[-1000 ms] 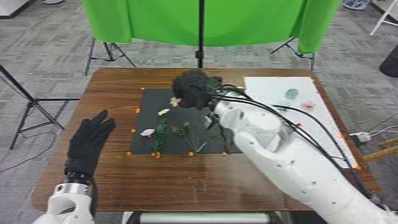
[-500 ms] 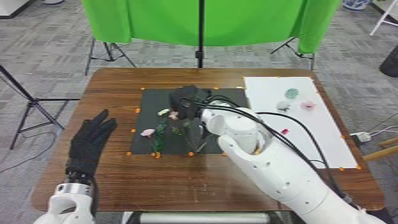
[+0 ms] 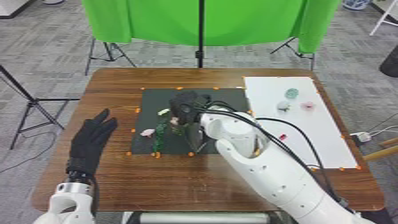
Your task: Arrange flowers
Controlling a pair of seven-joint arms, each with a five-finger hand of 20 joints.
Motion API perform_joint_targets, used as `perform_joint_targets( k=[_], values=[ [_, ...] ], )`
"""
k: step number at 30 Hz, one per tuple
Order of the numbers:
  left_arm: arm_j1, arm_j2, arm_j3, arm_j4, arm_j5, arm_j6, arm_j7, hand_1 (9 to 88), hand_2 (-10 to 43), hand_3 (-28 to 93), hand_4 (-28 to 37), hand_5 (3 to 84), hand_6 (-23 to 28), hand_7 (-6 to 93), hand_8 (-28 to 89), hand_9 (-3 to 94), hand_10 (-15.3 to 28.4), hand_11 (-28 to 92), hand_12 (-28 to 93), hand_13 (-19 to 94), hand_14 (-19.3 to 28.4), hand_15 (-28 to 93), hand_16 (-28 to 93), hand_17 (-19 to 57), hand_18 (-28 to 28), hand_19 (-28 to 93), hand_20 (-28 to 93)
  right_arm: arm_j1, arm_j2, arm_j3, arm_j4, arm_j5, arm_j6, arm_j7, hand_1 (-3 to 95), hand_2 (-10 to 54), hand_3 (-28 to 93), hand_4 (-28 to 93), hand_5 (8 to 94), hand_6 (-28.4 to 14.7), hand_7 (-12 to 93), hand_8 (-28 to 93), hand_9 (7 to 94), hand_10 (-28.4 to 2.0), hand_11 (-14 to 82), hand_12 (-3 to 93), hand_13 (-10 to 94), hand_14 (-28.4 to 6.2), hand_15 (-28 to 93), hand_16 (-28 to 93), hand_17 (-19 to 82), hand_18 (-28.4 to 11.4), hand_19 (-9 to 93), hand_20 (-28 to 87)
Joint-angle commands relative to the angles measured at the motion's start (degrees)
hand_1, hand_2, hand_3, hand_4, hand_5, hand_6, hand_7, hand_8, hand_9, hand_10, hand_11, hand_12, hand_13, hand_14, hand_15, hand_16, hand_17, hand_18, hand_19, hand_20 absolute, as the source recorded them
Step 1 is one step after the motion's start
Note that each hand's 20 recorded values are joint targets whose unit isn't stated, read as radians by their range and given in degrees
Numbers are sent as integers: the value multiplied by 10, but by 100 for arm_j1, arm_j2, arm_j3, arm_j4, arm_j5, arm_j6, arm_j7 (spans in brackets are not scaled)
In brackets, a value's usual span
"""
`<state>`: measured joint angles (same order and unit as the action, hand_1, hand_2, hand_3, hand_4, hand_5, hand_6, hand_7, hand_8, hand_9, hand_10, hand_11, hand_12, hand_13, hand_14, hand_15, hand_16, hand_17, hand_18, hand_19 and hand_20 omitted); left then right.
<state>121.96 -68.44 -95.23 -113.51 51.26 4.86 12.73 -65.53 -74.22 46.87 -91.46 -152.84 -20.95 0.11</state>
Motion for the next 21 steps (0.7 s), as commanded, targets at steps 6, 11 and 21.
perform_joint_targets(
  k=[6, 11, 21],
  values=[
    [17, -18, 11, 50, 44, -55, -37, 197, -1, 644, -270, 405, 54, 40, -47, 409, 135, 110, 121, 297, 150, 74, 19, 28, 111, 8, 165, -46, -47, 65, 34, -235, -121, -33, 571, -95, 528, -136, 699, 22, 205, 87, 762, -105, 119, 334, 854, -10, 642, 341, 614, -95, 932, 577],
    [16, -12, 4, 46, 38, -49, -45, 202, -2, 643, -264, 404, 54, 40, -47, 410, 135, 110, 121, 297, 150, 74, 20, 29, 112, 8, 165, -21, -18, 71, 11, -219, -165, -10, 567, -95, 531, -137, 681, 20, 201, 84, 747, -105, 123, 326, 850, -9, 644, 338, 613, -94, 932, 575],
    [40, -7, -2, 39, 51, -70, -50, 207, -3, 643, -257, 403, 53, 41, -47, 410, 135, 111, 121, 297, 151, 74, 20, 28, 112, 8, 165, 37, 45, 111, -90, -121, -326, 106, 550, -95, 558, -148, 665, 19, 197, 76, 725, -110, 146, 297, 847, -9, 644, 337, 609, -94, 932, 573]
  ],
)
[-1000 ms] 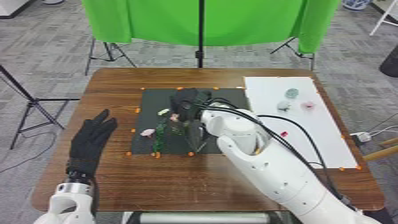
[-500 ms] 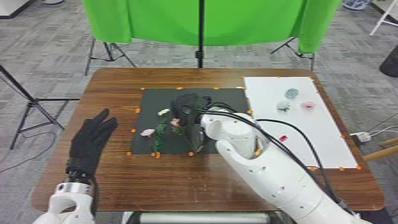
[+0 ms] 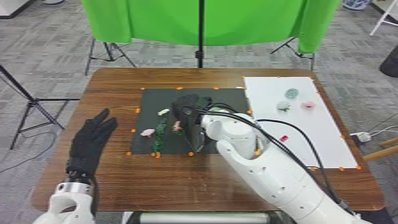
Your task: Arrange flowers
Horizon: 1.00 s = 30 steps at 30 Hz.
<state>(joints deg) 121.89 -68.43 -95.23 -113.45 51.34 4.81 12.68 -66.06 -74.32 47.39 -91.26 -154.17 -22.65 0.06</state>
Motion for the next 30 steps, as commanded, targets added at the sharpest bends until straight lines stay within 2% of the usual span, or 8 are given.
perform_joint_targets(
  k=[1, 7, 10, 11, 15, 17, 22, 30],
  values=[
    [60, -12, -9, 26, 43, -63, -47, 208, -4, 643, -257, 403, 53, 41, -47, 410, 135, 111, 121, 297, 151, 74, 20, 28, 112, 8, 165, 102, 54, 82, -135, 39, -198, 116, 545, -95, 564, -150, 663, 19, 196, 74, 723, -110, 149, 293, 846, -9, 644, 337, 607, -95, 932, 574],
    [83, -6, -18, 10, 47, -35, -72, 210, -5, 643, -253, 404, 53, 41, -47, 410, 135, 111, 121, 297, 150, 74, 20, 28, 112, 8, 165, 255, 198, 230, -622, 705, -675, 486, 510, -95, 618, -163, 640, 18, 179, 37, 702, -117, 171, 258, 840, -10, 639, 335, 598, -98, 932, 567],
    [64, -10, -10, 18, 51, -39, -74, 211, -7, 644, -252, 404, 53, 41, -47, 410, 135, 111, 121, 297, 150, 74, 20, 28, 112, 8, 165, 342, 264, 520, -928, 1138, -922, 671, 493, -95, 641, -167, 628, 19, 169, -33, 689, -124, 179, 227, 836, -13, 634, 336, 590, -100, 932, 559],
    [150, -16, -31, -34, 48, -59, -34, 212, -7, 644, -251, 403, 53, 42, -47, 410, 135, 110, 121, 297, 150, 74, 20, 28, 112, 8, 165, 321, 352, 660, -1140, 1347, -947, 813, 487, -95, 641, -166, 623, 19, 167, -64, 684, -125, 178, 224, 832, -15, 631, 336, 587, -101, 932, 556],
    [103, 9, -32, -6, 46, -62, -55, 213, -7, 643, -250, 404, 54, 41, -48, 410, 135, 111, 121, 297, 150, 74, 20, 28, 112, 8, 165, 329, 717, 1309, -1322, 1623, -118, 1220, 452, -95, 635, -161, 614, 15, 161, -80, 677, -130, 171, 222, 818, -30, 625, 336, 571, -112, 932, 544],
    [135, 11, -48, -19, 37, -17, -64, 213, -7, 643, -250, 404, 54, 41, -47, 410, 135, 110, 121, 297, 150, 74, 20, 28, 112, 8, 165, 336, 962, 1627, -1227, 1602, 61, 1455, 434, -95, 634, -153, 616, 13, 158, -78, 681, -132, 171, 222, 815, -34, 627, 336, 570, -112, 932, 541],
    [170, -3, -49, -25, 41, -24, -78, 214, -5, 640, -250, 404, 53, 41, -47, 410, 134, 109, 120, 298, 150, 74, 20, 28, 112, 8, 165, 255, 1216, 2164, -635, 1387, -145, 1879, 403, -95, 627, -139, 625, 8, 149, -75, 707, -138, 180, 225, 817, -42, 631, 333, 569, -120, 932, 543],
    [144, -17, -62, -29, 64, -38, -75, 215, -4, 637, -249, 404, 53, 41, -47, 410, 135, 110, 121, 296, 150, 74, 20, 28, 112, 8, 165, -333, 1130, 2767, -47, 563, -613, 1822, 386, -95, 617, -130, 631, 13, 138, -75, 722, -141, 190, 227, 822, -48, 632, 331, 574, -123, 932, 544]
  ],
)
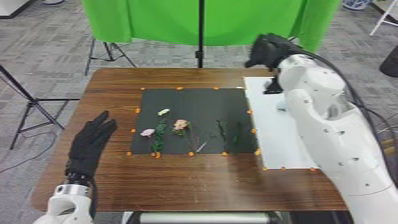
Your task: Arrange flowers
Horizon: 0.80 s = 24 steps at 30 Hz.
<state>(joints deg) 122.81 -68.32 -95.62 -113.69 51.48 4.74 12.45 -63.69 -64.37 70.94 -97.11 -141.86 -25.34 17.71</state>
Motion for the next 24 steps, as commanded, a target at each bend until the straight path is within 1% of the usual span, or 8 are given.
perform_joint_targets(
  k=[1, 8, 15, 18, 20, 21, 22, 24],
  values=[
    [48, -32, -18, -3, 43, -31, -44, 214, -5, 638, -249, 404, 53, 41, -47, 410, 135, 110, 121, 297, 150, 74, 20, 28, 112, 8, 165, -625, 97, 479, 590, -801, -349, 19, 379, -95, 616, -128, 629, 14, 135, -75, 721, -141, 191, 227, 822, -48, 632, 331, 574, -124, 932, 544],
    [30, -54, -1, 3, 44, -33, -43, 215, -6, 638, -249, 404, 53, 43, -47, 410, 135, 110, 121, 297, 150, 74, 20, 28, 112, 8, 165, -889, 7, 743, 713, -975, -621, 6, 336, -95, 608, -120, 610, 18, 121, -74, 711, -146, 191, 231, 822, -52, 632, 333, 574, -127, 932, 547],
    [-3, -77, 26, 21, 52, -57, -64, 216, -4, 637, -249, 404, 53, 41, -48, 410, 135, 110, 121, 297, 150, 74, 20, 28, 111, 8, 165, -1252, -39, 809, 831, -952, -474, 117, 330, -95, 602, -118, 592, 20, 112, -72, 706, -149, 187, 232, 823, -53, 633, 332, 576, -130, 932, 548],
    [27, -88, 10, 7, 42, -24, -53, 215, -4, 637, -248, 404, 53, 42, -48, 410, 135, 110, 121, 296, 149, 74, 20, 28, 112, 8, 165, -1434, -76, 796, 943, -1161, -154, -24, 392, -95, 605, -126, 590, 25, 119, -71, 708, -146, 190, 231, 830, -46, 632, 328, 584, -125, 932, 546],
    [11, -85, 3, 18, 41, -42, -70, 215, -5, 638, -247, 404, 53, 42, -47, 410, 135, 110, 121, 297, 150, 74, 20, 28, 112, 8, 165, -1594, -43, 739, 1022, -1063, 545, 13, 431, -95, 610, -139, 607, 28, 134, -76, 716, -140, 199, 229, 837, -38, 631, 326, 589, -119, 932, 543],
    [23, -83, -5, 11, 40, -39, -59, 215, -4, 638, -247, 404, 53, 42, -48, 410, 135, 110, 121, 297, 149, 74, 20, 28, 112, 8, 165, -1626, -69, 762, 1052, -1091, 685, -62, 453, -95, 611, -148, 624, 28, 146, -79, 730, -136, 205, 228, 844, -33, 630, 325, 595, -114, 932, 540],
    [20, -85, -4, 11, 44, -29, -58, 215, -5, 638, -246, 404, 53, 42, -48, 410, 135, 110, 121, 297, 149, 74, 20, 28, 112, 8, 165, -1639, -63, 752, 1063, -1046, 800, -61, 483, -95, 595, -157, 646, 26, 160, -21, 752, -122, 197, 259, 851, -30, 628, 326, 604, -111, 932, 540],
    [38, -96, -11, 1, 33, -16, -49, 215, -5, 638, -246, 404, 53, 42, -48, 410, 135, 110, 120, 297, 149, 74, 20, 28, 112, 8, 165, -1638, -44, 680, 1129, -902, 1328, -63, 574, -95, 499, -133, 706, 13, 170, 80, 816, -96, 118, 353, 865, -22, 620, 330, 614, -105, 932, 536]
  ],
)
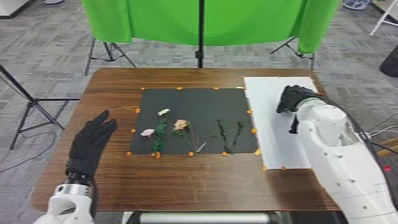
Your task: Arrange flowers
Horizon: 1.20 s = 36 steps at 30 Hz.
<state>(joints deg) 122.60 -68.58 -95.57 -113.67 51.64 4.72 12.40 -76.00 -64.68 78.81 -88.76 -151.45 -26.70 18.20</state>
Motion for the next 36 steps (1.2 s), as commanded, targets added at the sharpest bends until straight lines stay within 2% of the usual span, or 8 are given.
perform_joint_targets(
  k=[1, 6, 9, 14, 21, 27, 30, 36],
  values=[
    [67, -71, -18, -6, 25, -11, -44, 215, -5, 639, -246, 404, 53, 42, -48, 409, 135, 110, 120, 297, 149, 74, 20, 28, 112, 8, 165, -366, -17, -104, 276, 39, 1464, -157, 618, -95, 474, -127, 743, 5, 182, 116, 851, -87, 97, 384, 877, -17, 614, 331, 626, -100, 932, 531],
    [88, -61, -23, -13, 27, -7, -45, 219, -5, 636, -245, 404, 53, 42, -48, 410, 135, 111, 121, 297, 149, 74, 20, 28, 112, 8, 165, -79, 214, -432, -230, 675, 2131, -46, 682, -95, 451, -119, 801, -4, 201, 150, 906, -86, 104, 421, 909, -7, 601, 336, 656, -87, 932, 521],
    [84, -47, -22, -12, 27, 6, -58, 219, -6, 636, -244, 404, 53, 42, -47, 410, 135, 110, 121, 297, 149, 74, 20, 28, 112, 8, 165, 203, 326, -851, -663, 1020, 2183, -125, 684, -95, 449, -115, 804, -6, 201, 153, 909, -86, 104, 423, 911, -5, 599, 338, 659, -86, 932, 522],
    [28, -47, 12, 10, 41, -39, -68, 219, -6, 636, -243, 404, 53, 42, -48, 410, 136, 111, 121, 297, 150, 74, 20, 28, 112, 8, 165, 698, 252, -1736, -1099, 1525, 1844, -402, 680, -95, 450, -110, 806, -7, 198, 157, 908, -85, 100, 426, 912, -4, 598, 344, 661, -85, 932, 525],
    [11, -49, 26, 17, 48, -56, -74, 220, -6, 637, -243, 404, 53, 43, -48, 410, 136, 110, 121, 297, 150, 74, 20, 28, 111, 8, 165, 843, -110, -2550, -1147, 1494, 1180, -731, 673, -95, 458, -108, 806, -3, 199, 158, 907, -84, 98, 426, 910, -4, 598, 349, 661, -86, 932, 527],
    [-16, -16, 26, 44, 26, -58, -101, 219, -7, 637, -241, 405, 54, 42, -48, 410, 136, 109, 120, 297, 150, 74, 20, 28, 111, 8, 165, 542, -96, -2659, -1207, 1603, 743, -593, 663, -95, 471, -111, 802, -2, 201, 158, 905, -85, 96, 428, 907, -3, 599, 352, 659, -85, 932, 530],
    [25, -26, 17, 35, 10, -40, -96, 220, -7, 636, -241, 404, 53, 41, -48, 410, 134, 109, 121, 297, 149, 74, 20, 28, 112, 8, 165, 421, -75, -2710, -1211, 1561, 710, -600, 659, -95, 477, -113, 799, -1, 202, 157, 903, -84, 95, 426, 906, -4, 600, 352, 658, -84, 932, 532],
    [10, -13, 25, 51, 24, -115, -85, 220, -7, 635, -240, 404, 53, 42, -48, 410, 136, 110, 122, 297, 150, 74, 19, 28, 112, 8, 165, 340, -144, -2737, -1102, 1494, 622, -617, 631, -95, 489, -113, 787, -3, 193, 145, 890, -83, 86, 420, 902, -4, 601, 353, 655, -84, 932, 534]
  ],
)
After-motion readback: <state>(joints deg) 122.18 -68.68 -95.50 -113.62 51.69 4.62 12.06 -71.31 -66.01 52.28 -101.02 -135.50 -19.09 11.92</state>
